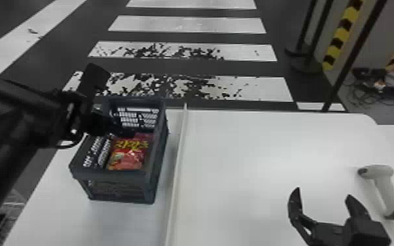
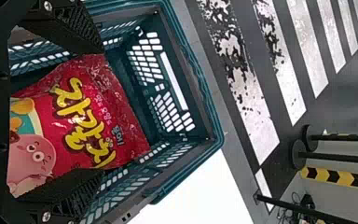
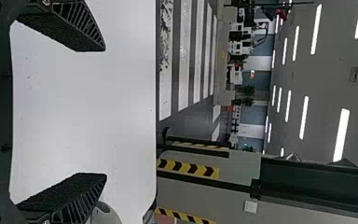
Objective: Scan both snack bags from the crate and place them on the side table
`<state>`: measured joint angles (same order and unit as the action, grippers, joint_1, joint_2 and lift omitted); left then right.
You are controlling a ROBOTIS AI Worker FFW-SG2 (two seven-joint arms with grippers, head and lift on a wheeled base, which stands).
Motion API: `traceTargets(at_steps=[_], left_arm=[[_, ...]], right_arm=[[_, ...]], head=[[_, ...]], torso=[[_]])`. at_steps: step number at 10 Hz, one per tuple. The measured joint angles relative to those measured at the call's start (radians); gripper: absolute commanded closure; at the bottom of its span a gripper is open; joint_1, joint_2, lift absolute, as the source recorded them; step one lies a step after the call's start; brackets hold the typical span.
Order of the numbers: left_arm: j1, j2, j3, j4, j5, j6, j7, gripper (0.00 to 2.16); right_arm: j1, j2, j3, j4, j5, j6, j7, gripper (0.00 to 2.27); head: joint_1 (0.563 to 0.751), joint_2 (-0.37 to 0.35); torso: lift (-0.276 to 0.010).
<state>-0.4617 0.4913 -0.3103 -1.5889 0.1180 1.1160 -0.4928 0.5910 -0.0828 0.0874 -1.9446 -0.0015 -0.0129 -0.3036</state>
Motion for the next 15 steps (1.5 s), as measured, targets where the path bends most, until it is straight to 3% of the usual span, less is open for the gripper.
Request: traceTargets(at_steps=[2,5,7,9,10,15], left_arm=[[-0.029,-0.006,-0.047,0.043,-0.033,-0.001,-0.029,0.10],[-0.083,-0.035,-0.133,0.122,-0.095,-0.003,-0.068,0.10],[-0.092,-0.052,-0.155,0.154,-0.136,-0.003,-0.112,0.12],[-0.078,-0.116,-0.114,0.184,-0.295,-0.004,-0.200,0.12],[-0.073,-0.128,-0.109,0.199,-0.324,-0.012,-0.207,0.12],[-0.057,-0.131,-0.099,0.248,-0.335,-0.039,-0.225,0.12]], right_arm=[[-0.001,-0.001,0.000,0.004,0.000,0.000,0.000,0.03],[-0.001,-0.002,-0.001,0.007,-0.001,0.000,0.000,0.03],[0.000,-0.002,-0.002,0.011,-0.002,-0.003,0.000,0.03],[-0.002,-0.003,-0.002,0.014,-0.002,-0.003,0.000,0.03],[-0.004,-0.003,-0.001,0.017,-0.003,-0.003,0.000,0.03],[-0.027,-0.013,0.009,0.040,-0.010,-0.003,0.000,0.03]], head=[[0.695,0.019],[0.695,0.002],[0.695,-0.005],[0.695,-0.010],[0.695,-0.006],[0.695,0.006]], torso=[[-0.095],[-0.095],[-0.095],[-0.095],[-0.095],[-0.095]])
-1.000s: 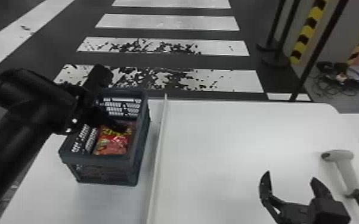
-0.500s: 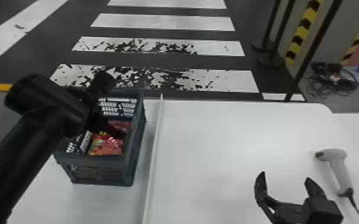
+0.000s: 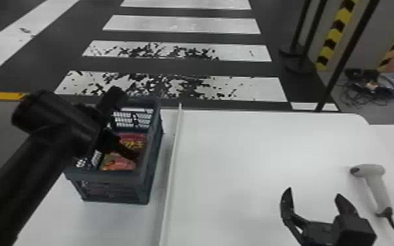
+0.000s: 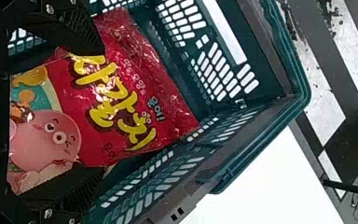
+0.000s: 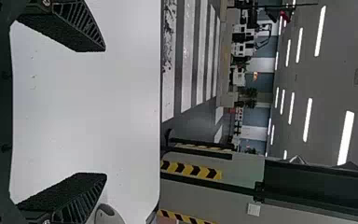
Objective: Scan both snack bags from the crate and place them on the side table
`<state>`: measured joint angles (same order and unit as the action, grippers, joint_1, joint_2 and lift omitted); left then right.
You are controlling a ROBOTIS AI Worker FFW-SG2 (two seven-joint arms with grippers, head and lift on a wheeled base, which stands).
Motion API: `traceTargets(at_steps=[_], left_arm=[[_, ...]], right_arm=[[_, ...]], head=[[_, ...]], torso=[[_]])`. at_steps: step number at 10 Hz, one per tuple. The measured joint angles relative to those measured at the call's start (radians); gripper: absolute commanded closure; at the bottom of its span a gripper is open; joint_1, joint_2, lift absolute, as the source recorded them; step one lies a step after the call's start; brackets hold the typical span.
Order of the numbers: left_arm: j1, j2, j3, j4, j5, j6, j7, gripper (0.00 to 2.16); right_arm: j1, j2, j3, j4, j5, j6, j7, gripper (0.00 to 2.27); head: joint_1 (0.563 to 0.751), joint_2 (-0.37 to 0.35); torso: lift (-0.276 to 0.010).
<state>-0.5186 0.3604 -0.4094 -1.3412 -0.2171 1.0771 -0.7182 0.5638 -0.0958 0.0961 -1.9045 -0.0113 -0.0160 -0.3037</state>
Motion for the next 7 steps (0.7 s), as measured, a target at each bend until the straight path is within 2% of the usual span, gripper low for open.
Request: traceTargets(at_steps=[4,7], left_arm=[[0.006,0.001,0.003,0.025,-0.008,0.002,-0.021,0.14],[0.008,-0.004,0.002,0.051,-0.023,0.001,-0.034,0.24]], right_arm=[[-0.023,-0.010,0.011,0.018,-0.013,0.002,0.001,0.03],[-0.035,-0.013,0.015,0.030,-0.018,0.003,0.006,0.03]], head=[[0.695,0.017],[0.695,0.023]], torso=[[-0.095],[-0.095]])
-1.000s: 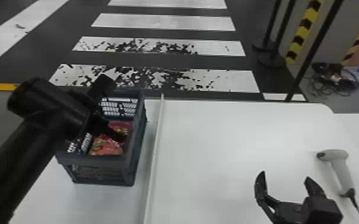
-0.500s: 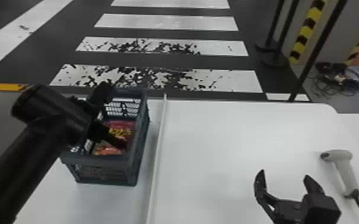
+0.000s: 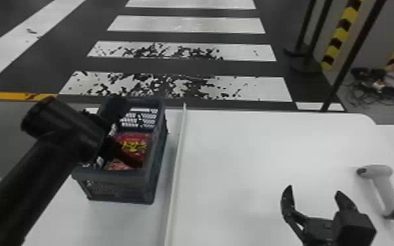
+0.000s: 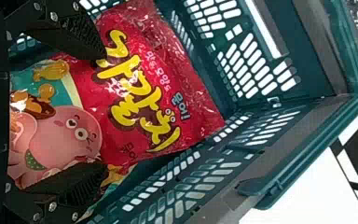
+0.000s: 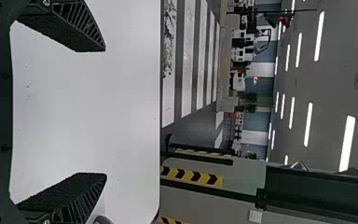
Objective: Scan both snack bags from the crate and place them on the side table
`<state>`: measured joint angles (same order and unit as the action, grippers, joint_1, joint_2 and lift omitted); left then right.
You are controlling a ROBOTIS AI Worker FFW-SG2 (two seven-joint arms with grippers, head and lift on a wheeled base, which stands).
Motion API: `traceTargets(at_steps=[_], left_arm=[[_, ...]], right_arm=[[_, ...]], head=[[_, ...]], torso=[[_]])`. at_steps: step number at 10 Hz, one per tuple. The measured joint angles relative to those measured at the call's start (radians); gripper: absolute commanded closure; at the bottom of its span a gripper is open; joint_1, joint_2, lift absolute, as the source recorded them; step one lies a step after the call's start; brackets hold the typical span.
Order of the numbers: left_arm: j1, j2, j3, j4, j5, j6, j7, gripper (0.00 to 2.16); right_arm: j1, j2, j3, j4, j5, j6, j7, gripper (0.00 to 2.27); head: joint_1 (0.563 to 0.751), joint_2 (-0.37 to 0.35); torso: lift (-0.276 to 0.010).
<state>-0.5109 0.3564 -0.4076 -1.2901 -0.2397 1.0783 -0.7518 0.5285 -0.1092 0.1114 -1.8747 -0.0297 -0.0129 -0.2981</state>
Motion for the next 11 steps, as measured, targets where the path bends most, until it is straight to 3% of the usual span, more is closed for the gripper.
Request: traceTargets(at_steps=[2,3,5,7,11], left_arm=[[0.000,-0.002,-0.001,0.015,-0.006,-0.002,-0.005,0.57],[0.001,-0.002,-0.002,0.017,-0.007,-0.004,-0.006,0.94],[0.008,-0.004,0.005,0.011,-0.006,-0.007,0.028,2.00],[0.020,-0.010,0.034,-0.010,-0.003,0.002,0.093,2.00],[0.054,-0.005,0.080,-0.134,-0.005,0.065,0.109,2.00]], right_arm=[[-0.004,-0.002,0.001,0.007,-0.004,0.000,0.003,0.03],[-0.005,-0.003,0.002,0.009,-0.006,0.000,0.004,0.03],[-0.007,-0.003,0.003,0.011,-0.007,0.000,0.004,0.03],[-0.007,-0.003,0.004,0.013,-0.007,-0.001,0.004,0.03],[-0.007,-0.004,0.004,0.023,-0.006,-0.003,0.004,0.03]], head=[[0.695,0.027],[0.695,0.029],[0.695,0.031],[0.695,0.045],[0.695,0.046]], torso=[[-0.095],[-0.095],[-0.095],[-0.095],[-0.095]])
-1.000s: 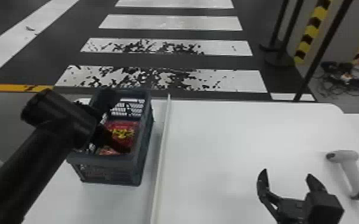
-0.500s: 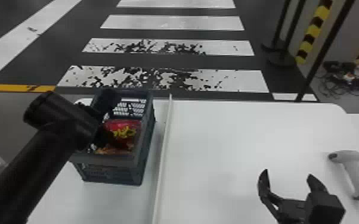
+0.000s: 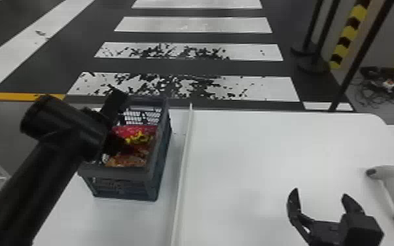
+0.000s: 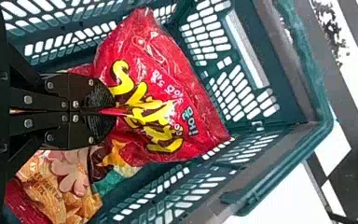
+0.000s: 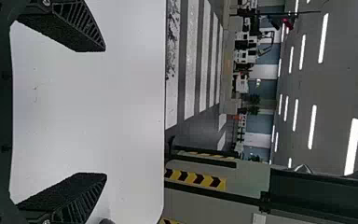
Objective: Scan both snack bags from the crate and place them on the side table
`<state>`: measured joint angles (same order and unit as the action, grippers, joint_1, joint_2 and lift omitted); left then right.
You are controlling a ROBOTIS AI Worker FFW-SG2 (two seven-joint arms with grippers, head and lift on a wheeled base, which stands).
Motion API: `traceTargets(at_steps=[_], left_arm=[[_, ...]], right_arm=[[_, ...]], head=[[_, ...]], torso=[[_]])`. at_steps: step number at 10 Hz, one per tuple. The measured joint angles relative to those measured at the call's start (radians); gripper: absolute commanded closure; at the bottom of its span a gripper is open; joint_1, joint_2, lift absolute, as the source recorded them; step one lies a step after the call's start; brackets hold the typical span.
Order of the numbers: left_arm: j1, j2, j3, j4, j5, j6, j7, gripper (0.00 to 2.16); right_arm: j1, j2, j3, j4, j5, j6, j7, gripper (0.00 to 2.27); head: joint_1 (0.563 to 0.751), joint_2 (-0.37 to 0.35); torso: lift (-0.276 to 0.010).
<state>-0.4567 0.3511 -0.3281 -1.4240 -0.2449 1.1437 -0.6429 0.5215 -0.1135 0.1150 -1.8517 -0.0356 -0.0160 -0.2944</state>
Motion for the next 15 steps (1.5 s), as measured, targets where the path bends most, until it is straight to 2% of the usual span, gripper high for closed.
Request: traceTargets(at_steps=[4,8,11,15], left_arm=[[0.018,0.007,0.041,-0.098,0.002,0.065,-0.026,2.00],[0.047,0.021,0.102,-0.212,0.011,0.122,-0.031,2.00],[0.073,0.023,0.148,-0.274,0.027,0.132,-0.030,2.00],[0.099,0.023,0.251,-0.320,0.111,0.132,-0.029,2.00]], right_arm=[[0.002,0.000,-0.001,0.002,-0.001,0.003,0.000,0.03],[0.005,0.000,-0.002,0.002,0.001,0.006,0.000,0.03],[0.006,0.002,-0.003,0.002,0.003,0.009,0.000,0.03],[0.006,0.003,-0.005,0.002,0.008,0.020,0.000,0.03]], head=[[0.695,0.042],[0.695,0.053],[0.695,0.056],[0.695,0.062]], torso=[[-0.095],[-0.095],[-0.095],[-0.095]])
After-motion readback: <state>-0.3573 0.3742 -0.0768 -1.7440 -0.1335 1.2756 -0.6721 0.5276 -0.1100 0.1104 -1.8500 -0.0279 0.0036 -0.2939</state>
